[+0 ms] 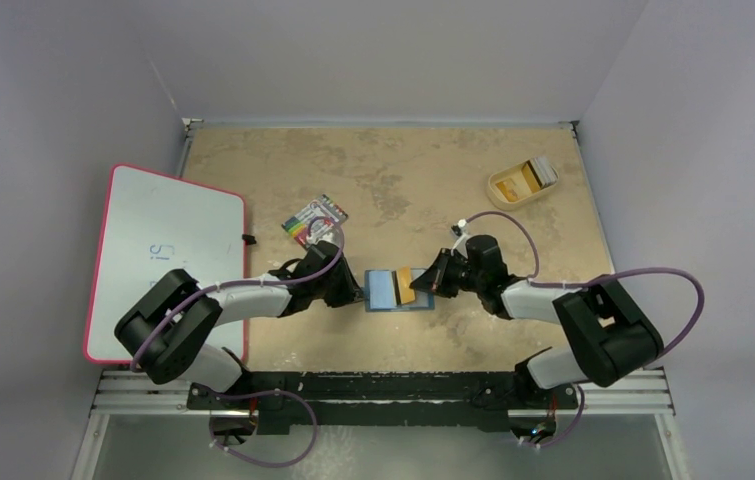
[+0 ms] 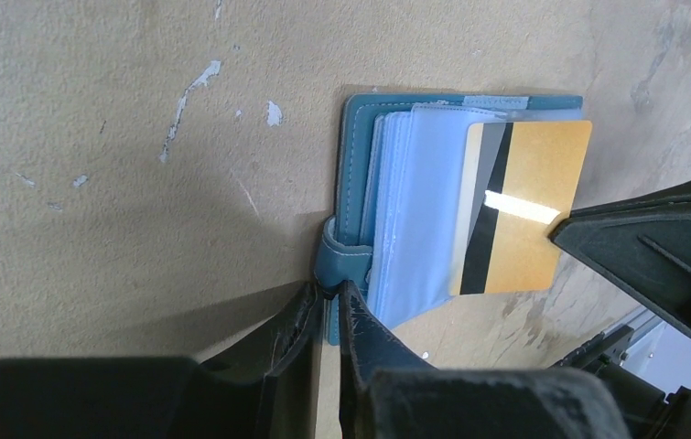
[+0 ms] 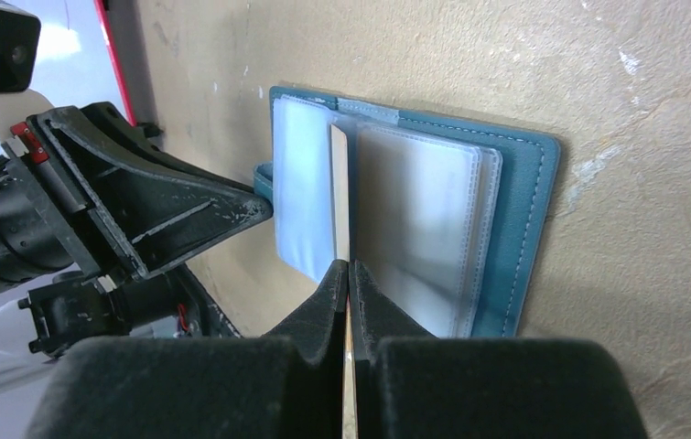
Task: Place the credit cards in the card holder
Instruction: Insert the credit card into the card holder.
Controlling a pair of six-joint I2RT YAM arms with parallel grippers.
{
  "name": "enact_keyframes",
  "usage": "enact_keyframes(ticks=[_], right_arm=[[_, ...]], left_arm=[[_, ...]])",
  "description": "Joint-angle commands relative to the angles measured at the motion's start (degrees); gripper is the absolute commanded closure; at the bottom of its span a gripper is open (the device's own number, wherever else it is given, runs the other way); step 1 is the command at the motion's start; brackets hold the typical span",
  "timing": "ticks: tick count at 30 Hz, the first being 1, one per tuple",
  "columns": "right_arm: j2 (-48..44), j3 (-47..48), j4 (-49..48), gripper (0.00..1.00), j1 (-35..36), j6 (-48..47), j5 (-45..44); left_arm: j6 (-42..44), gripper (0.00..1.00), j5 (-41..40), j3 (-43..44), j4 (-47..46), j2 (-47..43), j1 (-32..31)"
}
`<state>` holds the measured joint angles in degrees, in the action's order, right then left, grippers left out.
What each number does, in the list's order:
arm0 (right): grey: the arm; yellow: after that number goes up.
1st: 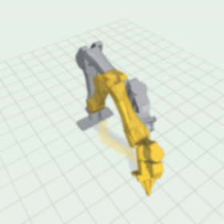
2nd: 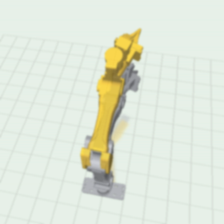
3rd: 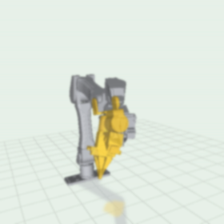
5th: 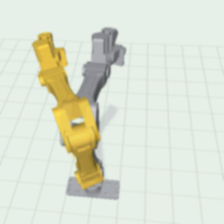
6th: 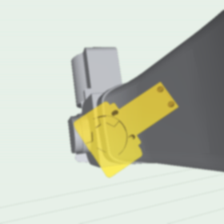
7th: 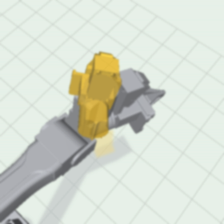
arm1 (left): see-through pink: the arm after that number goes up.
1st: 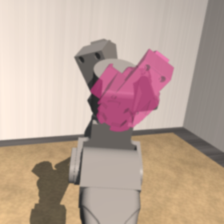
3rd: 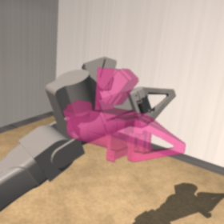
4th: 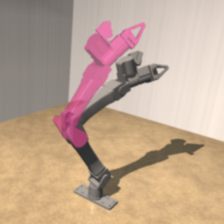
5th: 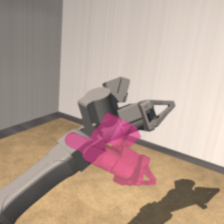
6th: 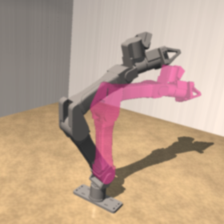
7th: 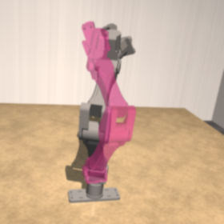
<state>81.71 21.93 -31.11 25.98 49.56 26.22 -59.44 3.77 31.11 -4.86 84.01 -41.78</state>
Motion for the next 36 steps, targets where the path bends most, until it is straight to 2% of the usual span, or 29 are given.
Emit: enact_keyframes(ticks=[1, 6, 21, 29, 32, 36], right_arm=[[1.31, 0.21, -3.86, 1.00, 0.22, -0.95, -2.52], [3.84, -0.97, -9.85, 1.00, 0.45, 2.49, -1.08], [9.55, 3.02, -8.68, 0.97, 3.91, 1.39, 0.06], [13.73, 6.32, -7.62, 0.88, 6.91, -0.45, 0.93], [12.61, 7.35, -4.84, 0.85, 7.18, -2.29, -0.41], [9.61, 9.17, 2.10, 0.75, 7.16, -5.61, -3.83]], left_arm=[[0.00, 0.91, -1.20, -0.41, 1.29, 0.70, -0.42], [-0.34, 0.92, -0.94, -0.36, 1.81, -0.59, -0.58], [-0.53, 0.92, -2.46, 0.56, 1.46, -0.52, -0.57], [1.59, 0.92, -4.58, 2.09, 3.58, 0.54, -0.46], [1.95, 0.93, -4.84, 2.42, 4.23, 0.13, -0.44], [2.95, 0.92, -6.48, 2.81, 6.40, -1.46, -0.46]])
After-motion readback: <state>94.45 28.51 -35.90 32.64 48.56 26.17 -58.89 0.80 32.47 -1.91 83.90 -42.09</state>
